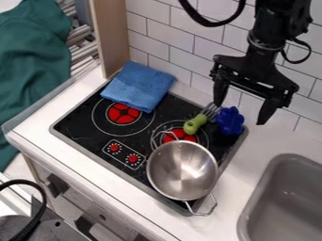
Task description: Put the blue cloth to the left side of the pot
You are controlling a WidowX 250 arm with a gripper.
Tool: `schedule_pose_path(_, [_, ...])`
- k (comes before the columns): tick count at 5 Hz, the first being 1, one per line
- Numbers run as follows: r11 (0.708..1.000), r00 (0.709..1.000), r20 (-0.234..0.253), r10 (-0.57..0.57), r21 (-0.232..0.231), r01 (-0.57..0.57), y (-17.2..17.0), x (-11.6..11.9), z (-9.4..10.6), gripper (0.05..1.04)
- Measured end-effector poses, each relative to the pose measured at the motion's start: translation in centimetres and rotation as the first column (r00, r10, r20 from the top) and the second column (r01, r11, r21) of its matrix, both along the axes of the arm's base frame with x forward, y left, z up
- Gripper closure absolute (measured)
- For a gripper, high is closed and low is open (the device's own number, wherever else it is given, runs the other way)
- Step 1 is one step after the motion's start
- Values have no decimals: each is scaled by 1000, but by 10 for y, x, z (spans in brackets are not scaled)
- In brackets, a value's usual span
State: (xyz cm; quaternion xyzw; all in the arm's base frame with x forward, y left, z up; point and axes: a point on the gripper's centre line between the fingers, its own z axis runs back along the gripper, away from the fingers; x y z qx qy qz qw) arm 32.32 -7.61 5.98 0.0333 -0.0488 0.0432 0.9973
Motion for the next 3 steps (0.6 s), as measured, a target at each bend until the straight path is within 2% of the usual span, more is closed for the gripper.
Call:
schedule_pose_path(1, [1000, 999, -33, 3, 2, -3, 1, -5, -12, 78])
schedule_pose_path(2, [998, 1000, 3, -3, -67, 3, 1, -17, -32, 78])
schedule_pose_path(3, [993, 995, 101, 2, -119, 10, 14, -15, -24, 78])
